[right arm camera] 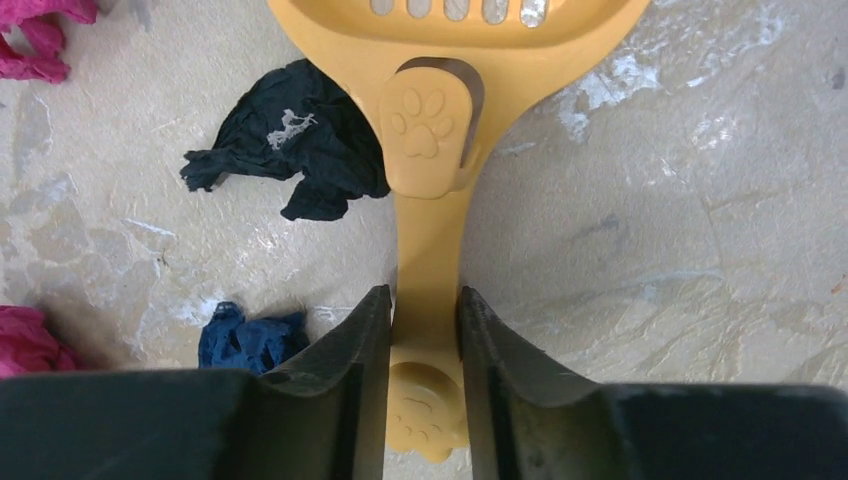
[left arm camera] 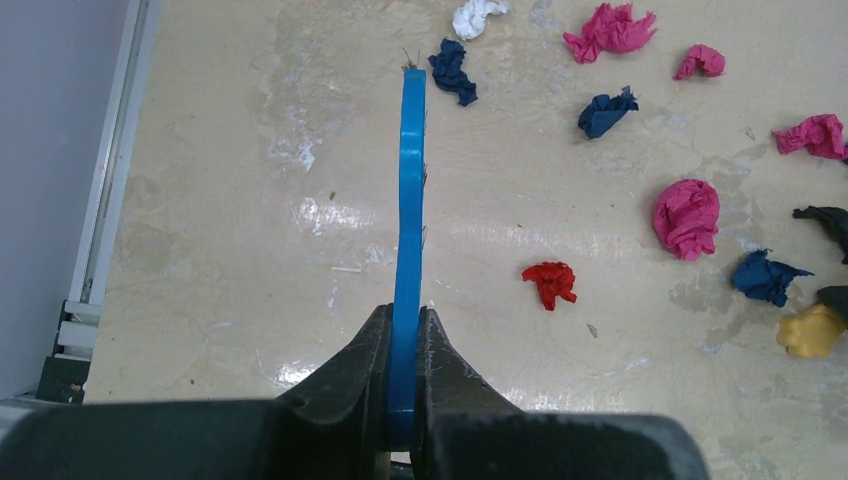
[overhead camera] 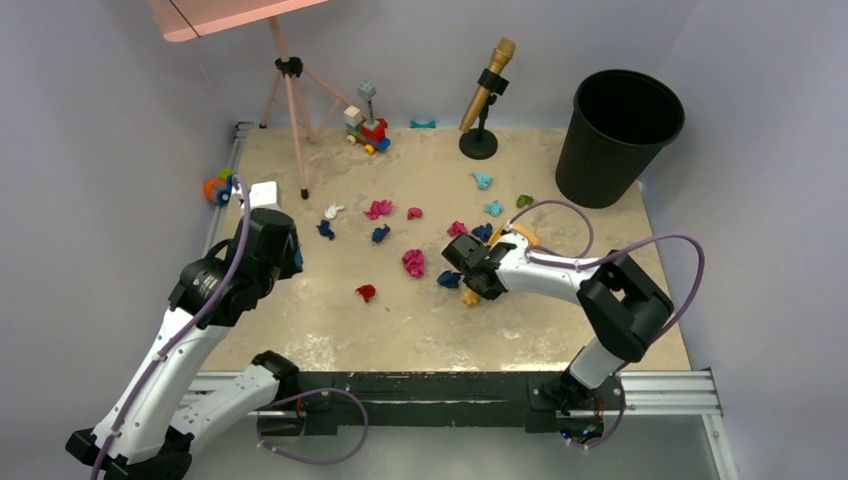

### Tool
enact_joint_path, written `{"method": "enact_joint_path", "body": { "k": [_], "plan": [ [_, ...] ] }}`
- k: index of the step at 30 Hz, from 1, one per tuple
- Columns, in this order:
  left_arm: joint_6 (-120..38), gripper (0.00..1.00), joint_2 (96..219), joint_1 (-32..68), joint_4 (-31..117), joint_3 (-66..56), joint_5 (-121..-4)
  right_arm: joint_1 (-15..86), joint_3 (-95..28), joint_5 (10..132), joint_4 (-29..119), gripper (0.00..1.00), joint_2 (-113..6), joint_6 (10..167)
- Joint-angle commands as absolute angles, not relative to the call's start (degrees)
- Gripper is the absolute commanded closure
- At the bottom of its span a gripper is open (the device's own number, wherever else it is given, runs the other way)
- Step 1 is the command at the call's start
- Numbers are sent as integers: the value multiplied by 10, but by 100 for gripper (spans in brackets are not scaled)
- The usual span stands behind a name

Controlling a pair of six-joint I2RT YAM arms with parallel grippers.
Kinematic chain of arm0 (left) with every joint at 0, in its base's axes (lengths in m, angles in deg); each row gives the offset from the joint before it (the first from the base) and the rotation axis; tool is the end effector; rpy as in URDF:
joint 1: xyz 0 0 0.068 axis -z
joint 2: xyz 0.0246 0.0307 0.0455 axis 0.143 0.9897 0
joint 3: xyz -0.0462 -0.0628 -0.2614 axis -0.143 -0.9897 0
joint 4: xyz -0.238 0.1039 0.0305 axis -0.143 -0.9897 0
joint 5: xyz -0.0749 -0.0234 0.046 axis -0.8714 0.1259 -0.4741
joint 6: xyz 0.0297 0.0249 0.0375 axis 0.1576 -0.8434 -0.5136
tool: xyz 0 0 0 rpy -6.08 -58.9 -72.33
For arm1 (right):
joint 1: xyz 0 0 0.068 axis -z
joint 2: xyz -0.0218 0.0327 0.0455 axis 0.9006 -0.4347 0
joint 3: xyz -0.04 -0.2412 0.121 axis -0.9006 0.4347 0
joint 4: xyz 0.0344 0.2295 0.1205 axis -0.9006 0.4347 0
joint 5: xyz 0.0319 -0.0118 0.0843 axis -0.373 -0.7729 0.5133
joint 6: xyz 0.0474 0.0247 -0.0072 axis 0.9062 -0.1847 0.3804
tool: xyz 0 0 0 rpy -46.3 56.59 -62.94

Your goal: Sweep away the paper scraps from the table

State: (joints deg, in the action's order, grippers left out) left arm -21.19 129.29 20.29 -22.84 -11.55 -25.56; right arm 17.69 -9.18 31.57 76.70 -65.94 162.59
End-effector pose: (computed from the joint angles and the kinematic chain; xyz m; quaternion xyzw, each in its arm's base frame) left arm 0.1209 -0.0461 0.3670 -0.1185 0.8933 0.0146 0.4333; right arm 0.2100 0.1940 0.1574 0.3165 0.8987 -0.0042 0.3037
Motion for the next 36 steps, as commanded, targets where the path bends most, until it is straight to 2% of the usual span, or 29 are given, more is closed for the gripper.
{"method": "enact_joint_path", "body": {
  "k": [1,5,10,13,18,22,29,33,36],
  "plan": [
    [-241,100,1287,200,-202,-116,-279,175,-85,269,815,80,-610,1666],
    [-259,100,1282,200,-198,-116,-306,175,-83,235,871,100,-538,1645],
    [-277,100,1269,199,-190,-116,-320,174,-81,226,870,100,-444,1524],
    [-292,100,1273,200,-186,-114,-305,175,-58,275,807,100,-383,1400],
    [-296,100,1317,200,-207,-90,-275,174,-7,460,678,100,-263,1170],
    [-291,100,1340,200,-193,-76,-312,175,32,603,619,100,-195,1088],
    [-280,100,1349,200,-162,-65,-355,144,32,720,594,100,-269,1054],
    [-279,100,1359,200,-163,-59,-386,50,-16,665,601,100,-383,1036],
    [-289,100,1372,200,-152,-60,-467,9,-47,646,600,100,-450,1031]
  ]
}}
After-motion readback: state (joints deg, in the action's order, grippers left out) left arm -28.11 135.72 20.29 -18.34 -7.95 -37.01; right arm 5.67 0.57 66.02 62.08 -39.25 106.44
